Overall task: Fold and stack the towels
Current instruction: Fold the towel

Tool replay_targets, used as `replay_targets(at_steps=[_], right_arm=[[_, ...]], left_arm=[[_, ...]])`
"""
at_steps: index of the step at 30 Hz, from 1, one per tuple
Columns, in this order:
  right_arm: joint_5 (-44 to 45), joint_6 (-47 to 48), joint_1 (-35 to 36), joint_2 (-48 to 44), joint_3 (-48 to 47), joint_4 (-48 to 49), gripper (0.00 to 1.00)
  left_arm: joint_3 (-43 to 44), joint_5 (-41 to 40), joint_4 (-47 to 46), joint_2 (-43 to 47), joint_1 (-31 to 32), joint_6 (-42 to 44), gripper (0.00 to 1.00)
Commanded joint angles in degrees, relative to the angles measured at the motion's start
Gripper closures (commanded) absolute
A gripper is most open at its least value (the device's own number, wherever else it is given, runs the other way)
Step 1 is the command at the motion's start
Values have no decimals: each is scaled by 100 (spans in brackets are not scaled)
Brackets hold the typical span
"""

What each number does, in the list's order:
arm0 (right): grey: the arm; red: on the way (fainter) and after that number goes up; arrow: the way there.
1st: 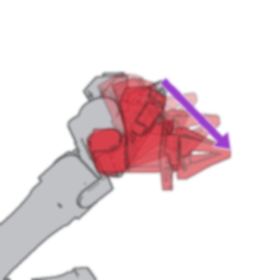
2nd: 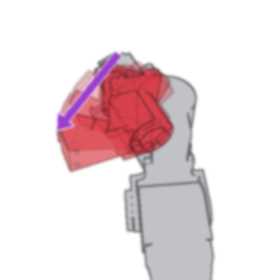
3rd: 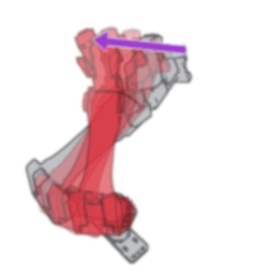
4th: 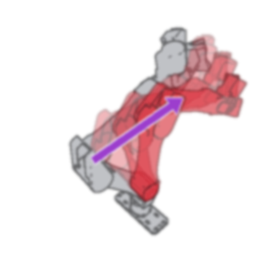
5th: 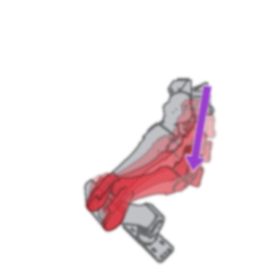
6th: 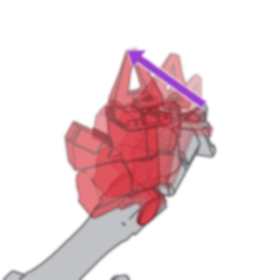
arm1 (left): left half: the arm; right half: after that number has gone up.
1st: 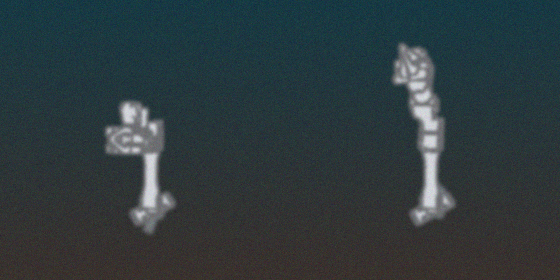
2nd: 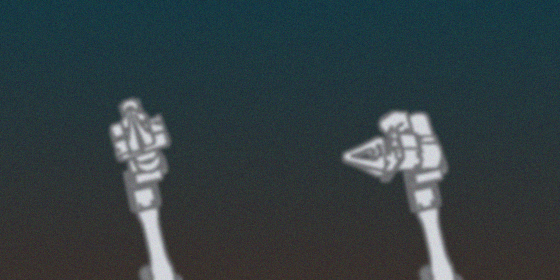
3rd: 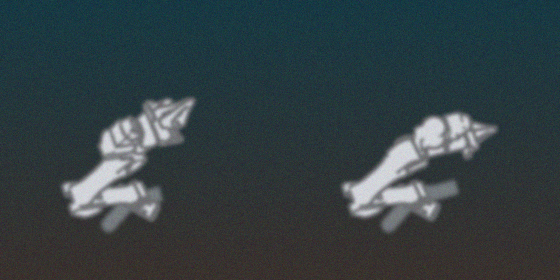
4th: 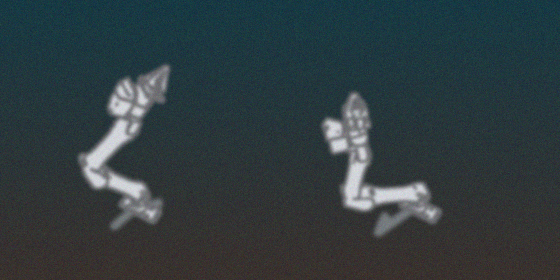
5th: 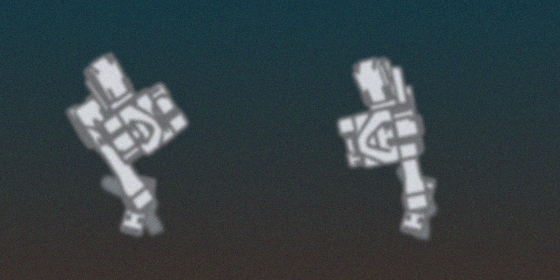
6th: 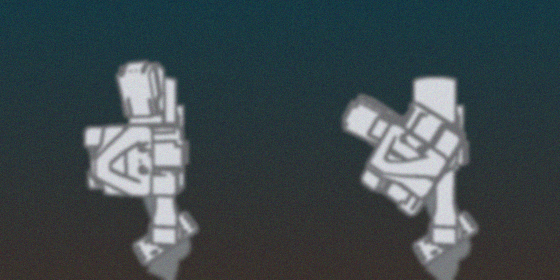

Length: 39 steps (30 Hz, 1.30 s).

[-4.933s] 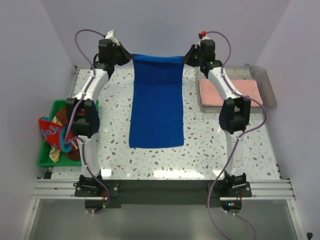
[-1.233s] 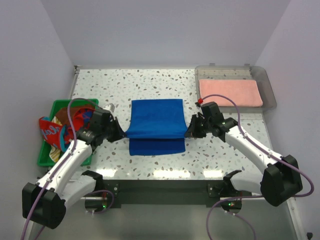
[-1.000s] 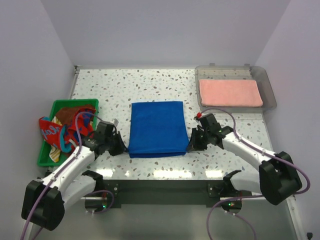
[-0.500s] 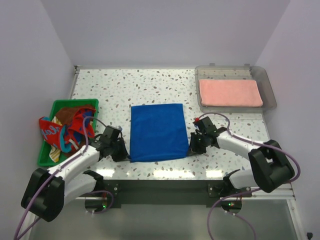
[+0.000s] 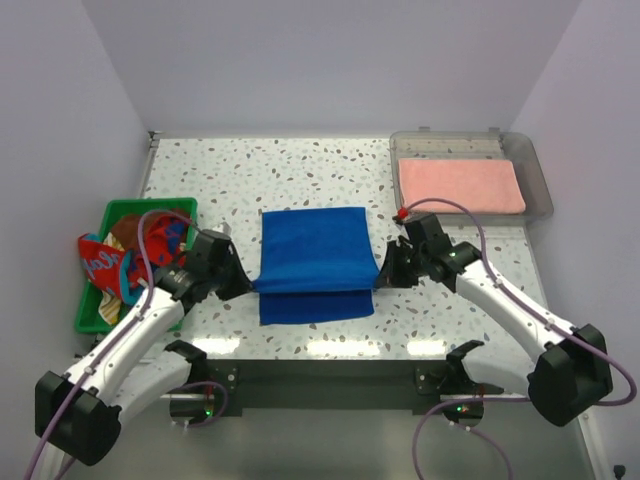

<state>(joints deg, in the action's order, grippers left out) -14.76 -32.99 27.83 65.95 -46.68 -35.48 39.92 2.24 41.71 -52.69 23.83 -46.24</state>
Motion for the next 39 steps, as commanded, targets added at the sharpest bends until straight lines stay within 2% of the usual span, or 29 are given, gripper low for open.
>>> replay_targets(at_steps=[1,6,11,21,25,27,32,37,39], right_arm=[[0,-58,-24,-12,562,-338,99],[-44,-137,-6,399,1186,190,99],[35,-199,3,805,1398,630,99],[123,-164,29,946,1188,236,98],[158,-67,29,946,1038,-107,90],[149,-23,29,963,1003,-204,82],[272,65,47,797,897,-643,60],[579,197,187,375,467,-1267,53],[667,258,327,313,81,-1434,53]], left_arm=[[-791,232,181,-13,-10,-253,100],[-1486,435,-374,-293,-2,-395,100],[-1531,400,-603,-742,68,-360,97],[-1373,435,-384,-919,385,-509,96],[-1171,382,-33,-849,394,-544,92],[-1048,348,108,-787,394,-535,88],[-916,365,495,-647,403,-518,63],[-724,479,820,-173,490,-658,43],[-522,331,1152,-32,491,-685,40]])
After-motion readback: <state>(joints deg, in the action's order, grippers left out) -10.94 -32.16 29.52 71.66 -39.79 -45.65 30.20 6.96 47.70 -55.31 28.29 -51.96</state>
